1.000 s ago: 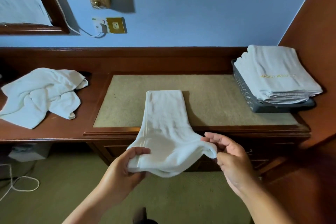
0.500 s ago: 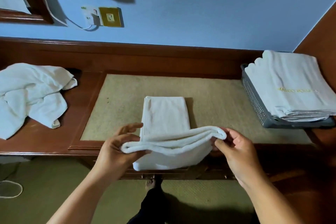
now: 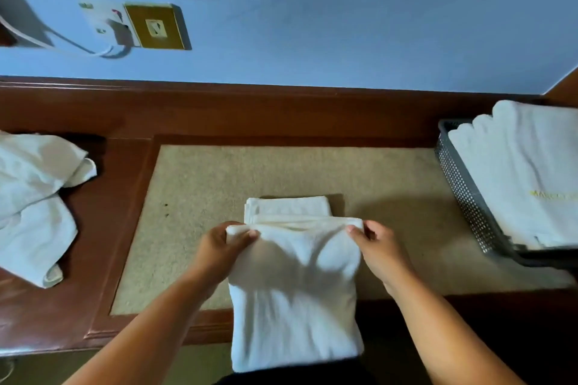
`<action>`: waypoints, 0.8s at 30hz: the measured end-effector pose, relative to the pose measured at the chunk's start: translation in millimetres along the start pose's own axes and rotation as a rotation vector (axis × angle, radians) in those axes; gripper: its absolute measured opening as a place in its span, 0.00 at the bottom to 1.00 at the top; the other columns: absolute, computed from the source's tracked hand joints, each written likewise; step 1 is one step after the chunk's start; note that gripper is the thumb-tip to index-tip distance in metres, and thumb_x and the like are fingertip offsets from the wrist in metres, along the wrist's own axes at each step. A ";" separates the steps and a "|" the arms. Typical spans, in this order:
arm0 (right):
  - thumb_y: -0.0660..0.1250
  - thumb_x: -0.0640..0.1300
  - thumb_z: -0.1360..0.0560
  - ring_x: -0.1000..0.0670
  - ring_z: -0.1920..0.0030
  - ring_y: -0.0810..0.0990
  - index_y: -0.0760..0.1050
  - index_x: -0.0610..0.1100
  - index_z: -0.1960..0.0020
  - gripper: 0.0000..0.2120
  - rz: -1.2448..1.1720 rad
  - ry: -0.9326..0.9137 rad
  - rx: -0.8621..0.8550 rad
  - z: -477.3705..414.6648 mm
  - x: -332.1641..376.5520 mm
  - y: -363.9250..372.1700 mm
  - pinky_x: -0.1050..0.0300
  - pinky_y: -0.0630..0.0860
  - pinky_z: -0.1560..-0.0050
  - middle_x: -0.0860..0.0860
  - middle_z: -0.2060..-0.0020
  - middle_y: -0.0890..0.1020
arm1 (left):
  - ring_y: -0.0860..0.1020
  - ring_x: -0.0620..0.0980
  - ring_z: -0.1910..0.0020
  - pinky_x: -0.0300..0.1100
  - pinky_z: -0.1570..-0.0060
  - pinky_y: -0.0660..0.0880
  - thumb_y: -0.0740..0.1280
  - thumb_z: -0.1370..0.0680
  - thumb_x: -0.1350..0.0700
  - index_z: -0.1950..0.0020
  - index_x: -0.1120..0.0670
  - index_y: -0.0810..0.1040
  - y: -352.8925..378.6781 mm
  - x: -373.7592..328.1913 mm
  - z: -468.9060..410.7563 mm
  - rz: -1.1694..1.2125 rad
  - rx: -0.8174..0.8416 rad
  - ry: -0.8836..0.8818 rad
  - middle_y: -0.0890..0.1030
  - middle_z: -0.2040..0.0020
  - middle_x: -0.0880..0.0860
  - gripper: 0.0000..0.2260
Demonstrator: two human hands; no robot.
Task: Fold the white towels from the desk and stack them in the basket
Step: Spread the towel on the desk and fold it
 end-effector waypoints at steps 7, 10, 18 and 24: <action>0.68 0.52 0.21 0.48 0.55 0.81 0.80 0.45 0.51 0.10 0.235 0.127 0.069 -41.9 -34.8 33.6 0.55 0.72 0.58 0.49 0.58 0.84 | 0.85 0.56 0.55 0.57 0.53 0.82 0.74 0.30 0.41 0.51 0.53 0.82 3.8 52.4 -49.4 -0.095 -0.095 -0.179 0.86 0.58 0.54 0.17; 0.65 0.53 0.20 0.44 0.53 0.80 0.79 0.42 0.50 0.14 0.329 0.154 0.095 -65.5 -41.3 45.4 0.55 0.70 0.58 0.46 0.56 0.83 | 0.83 0.57 0.55 0.52 0.56 0.80 0.72 0.23 0.48 0.50 0.55 0.80 3.7 61.9 -64.7 -0.146 -0.117 -0.208 0.85 0.57 0.56 0.11; 0.62 0.53 0.19 0.38 0.42 0.79 0.76 0.38 0.44 0.17 0.512 0.156 0.126 -164.1 -40.4 80.2 0.52 0.72 0.48 0.38 0.43 0.81 | 0.80 0.55 0.58 0.45 0.60 0.74 0.73 0.28 0.40 0.53 0.50 0.81 -3.5 57.4 -153.1 -0.429 -0.237 -0.161 0.82 0.56 0.54 0.14; 0.69 0.49 0.22 0.42 0.46 0.79 0.72 0.42 0.43 0.14 0.376 0.139 0.062 -158.7 -54.9 95.3 0.58 0.66 0.56 0.46 0.50 0.78 | 0.77 0.56 0.47 0.47 0.50 0.72 0.75 0.29 0.39 0.35 0.55 0.70 18.6 68.4 -151.3 -0.564 -0.259 -0.304 0.77 0.47 0.53 0.31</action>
Point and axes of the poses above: each hand's wrist, its own z-axis away from the middle knuckle, its own y-axis out of the palm, x = y × z, the point moved 6 cm from there along -z, towards the middle knuckle
